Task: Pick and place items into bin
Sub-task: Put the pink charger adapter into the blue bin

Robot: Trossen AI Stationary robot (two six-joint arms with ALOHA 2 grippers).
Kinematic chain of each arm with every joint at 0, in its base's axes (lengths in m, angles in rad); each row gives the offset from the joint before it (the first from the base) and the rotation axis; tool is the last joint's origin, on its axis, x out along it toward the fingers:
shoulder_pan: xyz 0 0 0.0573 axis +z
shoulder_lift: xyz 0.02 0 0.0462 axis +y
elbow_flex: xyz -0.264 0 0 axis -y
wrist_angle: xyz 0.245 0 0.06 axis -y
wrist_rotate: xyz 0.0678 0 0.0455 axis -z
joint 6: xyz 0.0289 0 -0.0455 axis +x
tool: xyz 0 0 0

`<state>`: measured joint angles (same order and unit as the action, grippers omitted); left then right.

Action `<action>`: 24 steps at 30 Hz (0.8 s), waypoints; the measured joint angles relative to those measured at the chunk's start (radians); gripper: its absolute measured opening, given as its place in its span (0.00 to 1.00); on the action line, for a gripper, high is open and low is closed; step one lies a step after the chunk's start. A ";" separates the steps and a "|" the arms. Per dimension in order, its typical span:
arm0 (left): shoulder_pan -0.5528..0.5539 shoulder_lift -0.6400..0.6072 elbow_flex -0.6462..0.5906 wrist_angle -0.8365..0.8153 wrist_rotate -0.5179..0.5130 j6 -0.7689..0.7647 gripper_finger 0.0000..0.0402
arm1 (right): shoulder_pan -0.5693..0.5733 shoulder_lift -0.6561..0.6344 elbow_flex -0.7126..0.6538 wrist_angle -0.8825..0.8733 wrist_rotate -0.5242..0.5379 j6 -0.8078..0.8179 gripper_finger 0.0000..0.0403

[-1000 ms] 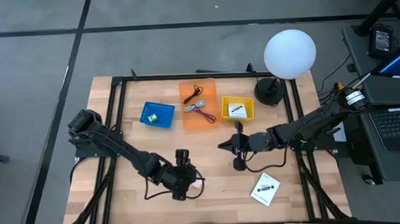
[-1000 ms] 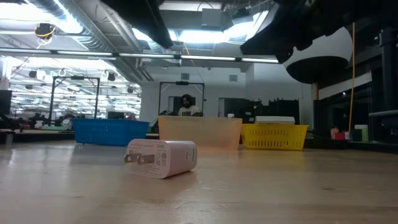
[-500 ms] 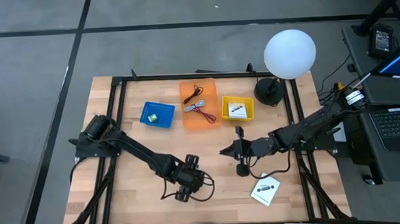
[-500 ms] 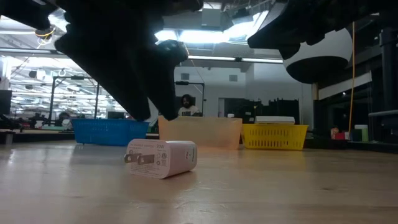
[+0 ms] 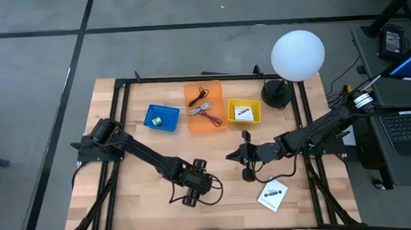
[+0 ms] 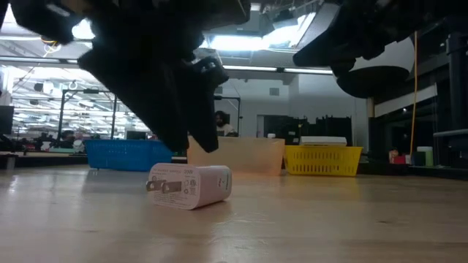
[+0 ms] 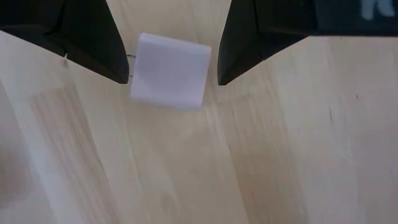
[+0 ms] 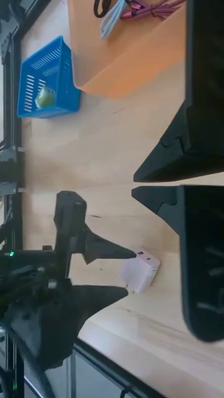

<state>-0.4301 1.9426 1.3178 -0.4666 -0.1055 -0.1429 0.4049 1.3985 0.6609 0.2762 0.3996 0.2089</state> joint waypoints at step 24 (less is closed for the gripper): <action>0.002 0.057 0.002 0.000 0.032 0.009 0.60 | 0.000 0.007 0.000 0.003 0.000 0.021 0.01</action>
<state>-0.4282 1.9997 1.3197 -0.4667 -0.0739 -0.1342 0.4049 1.4055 0.6609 0.2789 0.3996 0.2302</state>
